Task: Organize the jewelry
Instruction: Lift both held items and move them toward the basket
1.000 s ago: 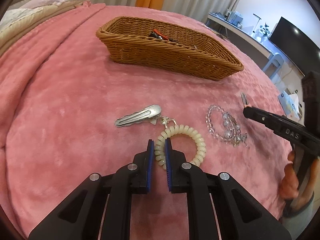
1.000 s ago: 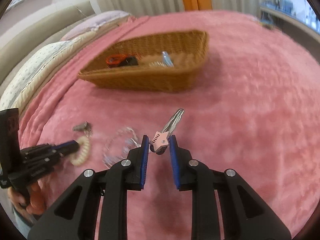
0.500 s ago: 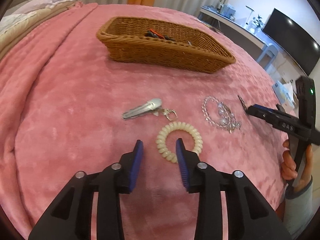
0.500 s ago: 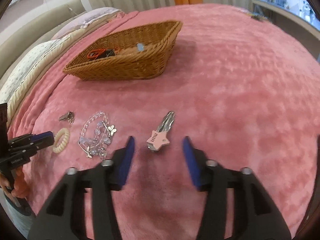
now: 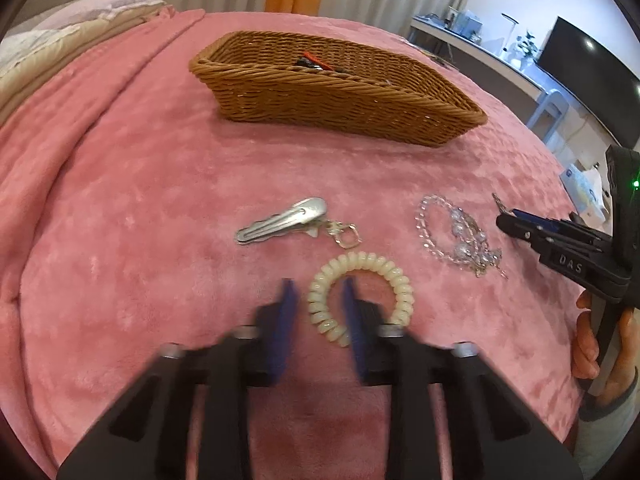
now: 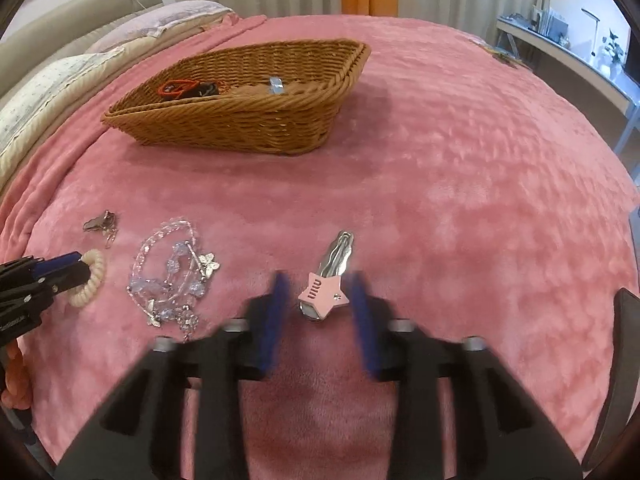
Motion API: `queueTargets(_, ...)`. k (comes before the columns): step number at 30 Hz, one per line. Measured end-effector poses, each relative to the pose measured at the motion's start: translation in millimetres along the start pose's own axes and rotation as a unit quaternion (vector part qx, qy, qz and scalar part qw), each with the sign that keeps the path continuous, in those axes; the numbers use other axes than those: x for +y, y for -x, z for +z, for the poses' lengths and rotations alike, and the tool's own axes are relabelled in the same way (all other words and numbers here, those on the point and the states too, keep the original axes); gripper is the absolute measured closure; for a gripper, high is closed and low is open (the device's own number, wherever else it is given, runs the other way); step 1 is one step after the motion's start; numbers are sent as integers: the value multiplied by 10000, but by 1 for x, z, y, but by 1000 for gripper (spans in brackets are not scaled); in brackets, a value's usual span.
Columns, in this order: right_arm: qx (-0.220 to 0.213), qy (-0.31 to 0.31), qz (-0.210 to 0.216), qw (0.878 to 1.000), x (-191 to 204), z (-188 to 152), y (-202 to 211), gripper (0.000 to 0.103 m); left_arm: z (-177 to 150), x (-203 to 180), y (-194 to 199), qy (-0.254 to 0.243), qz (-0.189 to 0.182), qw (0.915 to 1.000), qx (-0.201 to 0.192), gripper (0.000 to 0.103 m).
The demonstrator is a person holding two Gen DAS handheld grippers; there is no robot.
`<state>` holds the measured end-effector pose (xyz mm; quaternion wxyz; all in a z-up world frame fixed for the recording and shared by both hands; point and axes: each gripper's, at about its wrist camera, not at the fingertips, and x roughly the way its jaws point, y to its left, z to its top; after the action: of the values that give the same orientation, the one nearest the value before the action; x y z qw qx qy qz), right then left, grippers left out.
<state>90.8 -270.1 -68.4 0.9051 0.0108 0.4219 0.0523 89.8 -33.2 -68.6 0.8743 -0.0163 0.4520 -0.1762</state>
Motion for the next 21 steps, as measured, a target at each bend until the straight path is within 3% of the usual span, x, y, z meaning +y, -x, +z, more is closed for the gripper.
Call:
queueTargets(4, -229, 61, 66, 9997, 2, -2, 12, 82, 0, -6, 6, -163, 5, 9998, -119, 94)
queueTargets(12, -798, 28, 417, 9959, 9, 7, 53, 82, 6, -7, 34, -36, -133, 9979, -634, 94)
queueTargets(21, -1620, 67, 636, 9847, 18, 59, 96, 82, 50, -22, 75, -93, 34, 9928, -1191, 94)
